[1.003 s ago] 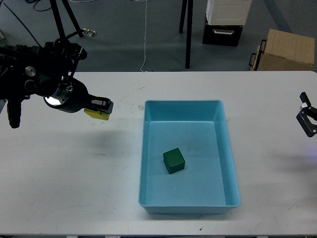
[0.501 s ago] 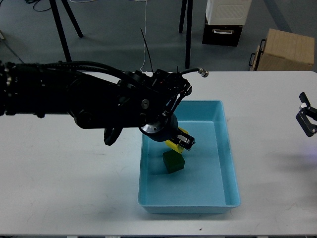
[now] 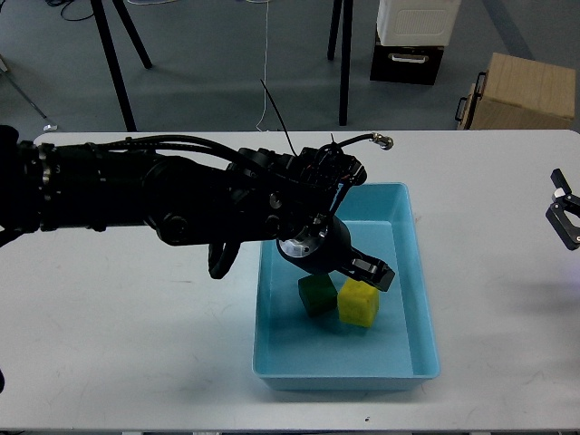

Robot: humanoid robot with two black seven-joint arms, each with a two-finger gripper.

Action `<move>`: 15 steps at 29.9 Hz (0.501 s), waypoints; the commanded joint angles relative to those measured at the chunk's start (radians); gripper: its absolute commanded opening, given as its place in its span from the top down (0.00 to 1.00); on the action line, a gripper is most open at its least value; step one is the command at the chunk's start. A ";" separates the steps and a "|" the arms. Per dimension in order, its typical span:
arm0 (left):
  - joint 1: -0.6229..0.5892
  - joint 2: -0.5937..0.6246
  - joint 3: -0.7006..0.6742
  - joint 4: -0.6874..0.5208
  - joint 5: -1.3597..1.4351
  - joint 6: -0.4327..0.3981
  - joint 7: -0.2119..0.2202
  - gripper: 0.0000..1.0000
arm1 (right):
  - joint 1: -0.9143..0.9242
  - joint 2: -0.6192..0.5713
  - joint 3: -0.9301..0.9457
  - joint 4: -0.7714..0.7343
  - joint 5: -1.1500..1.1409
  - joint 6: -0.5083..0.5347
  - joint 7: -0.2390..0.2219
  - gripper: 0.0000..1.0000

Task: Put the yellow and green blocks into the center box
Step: 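Open the left gripper to drop the yellow cube beside the green one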

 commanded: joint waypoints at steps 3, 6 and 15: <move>-0.043 0.083 -0.033 -0.017 -0.010 0.000 -0.057 0.00 | 0.006 0.001 -0.004 0.000 0.000 0.000 0.000 0.00; -0.015 0.208 -0.165 -0.015 -0.016 0.022 -0.073 0.01 | 0.015 0.001 -0.008 -0.001 0.000 0.000 0.001 0.00; 0.409 0.348 -1.062 -0.003 -0.053 0.071 -0.096 0.01 | 0.063 0.008 -0.031 -0.026 -0.002 0.000 0.000 0.00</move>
